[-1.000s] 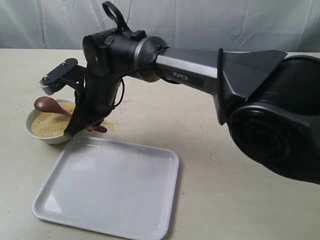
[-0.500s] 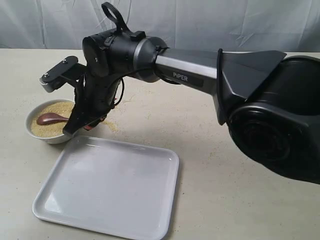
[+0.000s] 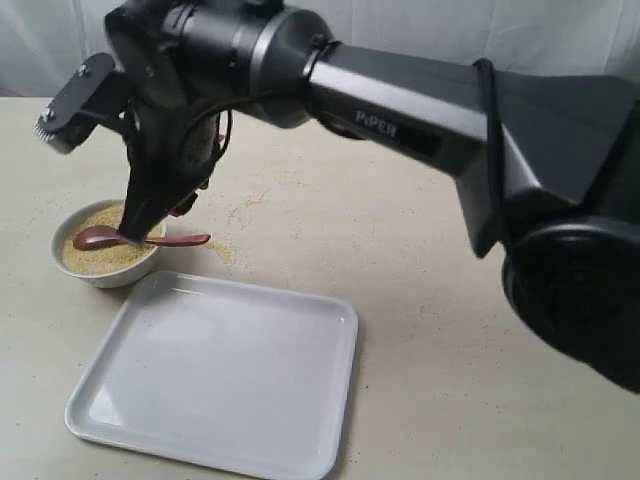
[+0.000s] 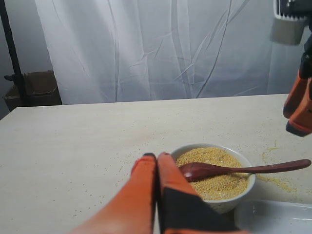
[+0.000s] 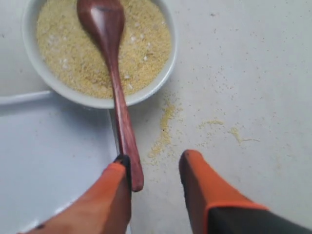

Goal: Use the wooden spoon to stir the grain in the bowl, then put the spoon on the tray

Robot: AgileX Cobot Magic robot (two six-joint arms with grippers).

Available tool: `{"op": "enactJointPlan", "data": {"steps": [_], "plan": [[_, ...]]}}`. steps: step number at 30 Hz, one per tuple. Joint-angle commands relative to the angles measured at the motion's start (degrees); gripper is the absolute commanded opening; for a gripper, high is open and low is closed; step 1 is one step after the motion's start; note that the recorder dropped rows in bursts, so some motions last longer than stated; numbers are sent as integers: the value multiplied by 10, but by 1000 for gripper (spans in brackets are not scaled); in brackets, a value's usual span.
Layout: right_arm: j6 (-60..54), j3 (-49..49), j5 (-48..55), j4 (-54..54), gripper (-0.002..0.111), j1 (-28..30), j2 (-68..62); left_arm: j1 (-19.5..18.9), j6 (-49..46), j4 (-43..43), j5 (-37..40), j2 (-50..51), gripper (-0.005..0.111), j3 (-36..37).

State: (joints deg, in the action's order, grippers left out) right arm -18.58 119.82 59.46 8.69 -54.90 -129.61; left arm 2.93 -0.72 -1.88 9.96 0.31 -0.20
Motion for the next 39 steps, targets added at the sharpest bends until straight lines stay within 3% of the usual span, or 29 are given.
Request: {"op": "enactJointPlan", "data": {"steps": [1,3,8,15,32,34,39], "plan": [[48,1,10,147,36,-64,-10,0,1,3,-6,-3,0,2],[78,1,9,219,38,-93,-23,0,1,3,-6,-3,0,2],[116,1,28,349,56,-137,-71,0,1,3,-6,-3,0,2],[200,1,49,490,55,-148,-134,0,1,3,-6,-3,0,2],[218,1,46,515,55,-130,-167,0,1,3,-6,-3,0,2],[218,1,47,517,52,-125,-169,0,1,3,-6,-3,0,2],[218,1,48,523,27,-124,-169,0,1,3,-6,-3,0,2]]}}
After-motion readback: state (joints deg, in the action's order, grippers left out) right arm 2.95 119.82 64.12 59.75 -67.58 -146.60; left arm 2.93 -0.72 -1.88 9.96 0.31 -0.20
